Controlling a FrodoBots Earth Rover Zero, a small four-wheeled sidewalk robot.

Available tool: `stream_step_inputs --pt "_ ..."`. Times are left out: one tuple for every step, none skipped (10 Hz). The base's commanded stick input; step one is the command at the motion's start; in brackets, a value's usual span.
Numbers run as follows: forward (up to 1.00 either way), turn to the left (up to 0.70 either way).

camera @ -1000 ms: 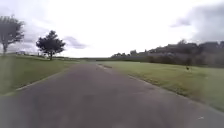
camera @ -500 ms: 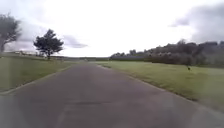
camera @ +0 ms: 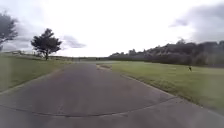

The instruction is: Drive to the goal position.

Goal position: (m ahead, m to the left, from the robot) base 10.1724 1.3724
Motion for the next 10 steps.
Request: stream_step_inputs --pt "0.70 0.00" --pt "0.70 0.01" --pt "0.70 0.03" --pt "0.70 0.05" --pt "0.70 0.17" --pt "0.70 0.33" --pt "0.70 0.35" --pt "0.70 0.35" --pt "0.70 0.35" --pt "0.70 0.06"
